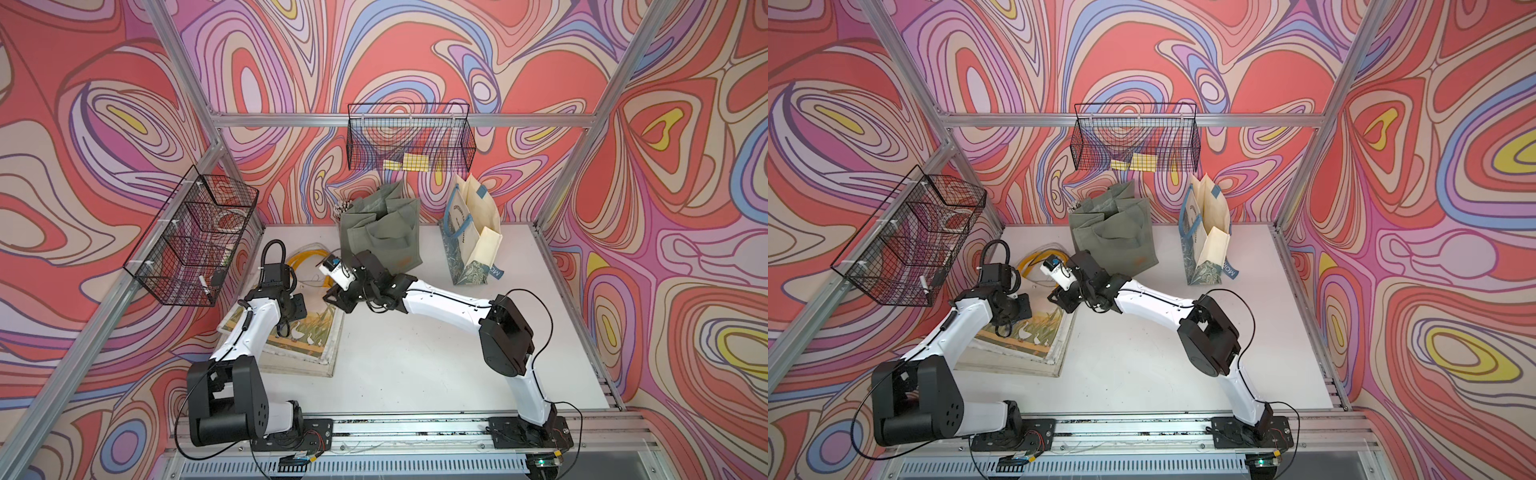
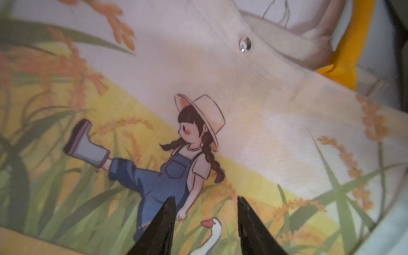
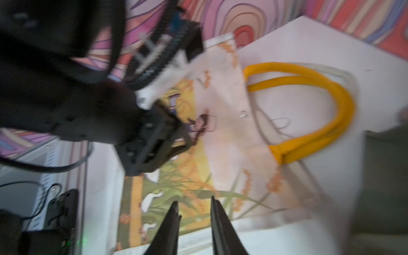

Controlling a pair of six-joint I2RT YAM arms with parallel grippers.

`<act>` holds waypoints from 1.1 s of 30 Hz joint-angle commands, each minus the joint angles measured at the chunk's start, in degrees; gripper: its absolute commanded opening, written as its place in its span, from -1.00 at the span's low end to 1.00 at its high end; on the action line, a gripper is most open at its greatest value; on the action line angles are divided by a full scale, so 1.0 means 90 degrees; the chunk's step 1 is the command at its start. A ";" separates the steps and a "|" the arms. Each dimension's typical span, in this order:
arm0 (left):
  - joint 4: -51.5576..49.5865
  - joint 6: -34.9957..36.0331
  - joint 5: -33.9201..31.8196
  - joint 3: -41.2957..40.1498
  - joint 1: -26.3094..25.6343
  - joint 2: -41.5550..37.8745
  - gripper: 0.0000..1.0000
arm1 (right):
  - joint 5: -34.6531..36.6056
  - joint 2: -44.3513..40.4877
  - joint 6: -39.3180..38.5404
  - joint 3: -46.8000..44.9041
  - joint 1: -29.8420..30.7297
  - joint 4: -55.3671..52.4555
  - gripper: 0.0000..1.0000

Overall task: Put away the canvas bag
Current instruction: Press the canvas bag at the center of the board.

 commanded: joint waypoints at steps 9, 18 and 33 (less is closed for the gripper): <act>0.0300 -0.0265 -0.0196 0.0049 0.0012 0.0578 -0.04 | -0.1588 0.0228 -0.2788 -0.1531 0.0387 0.1063 -0.80; 0.0329 0.0981 -0.1525 0.0778 0.0064 0.0222 0.07 | -0.0785 0.0214 -0.2983 -0.1544 0.0484 0.1110 -0.98; 0.0932 0.1174 -0.1884 0.0547 0.0796 0.1637 0.10 | -0.1201 0.1244 -0.2921 -0.1027 0.0760 0.2332 -0.85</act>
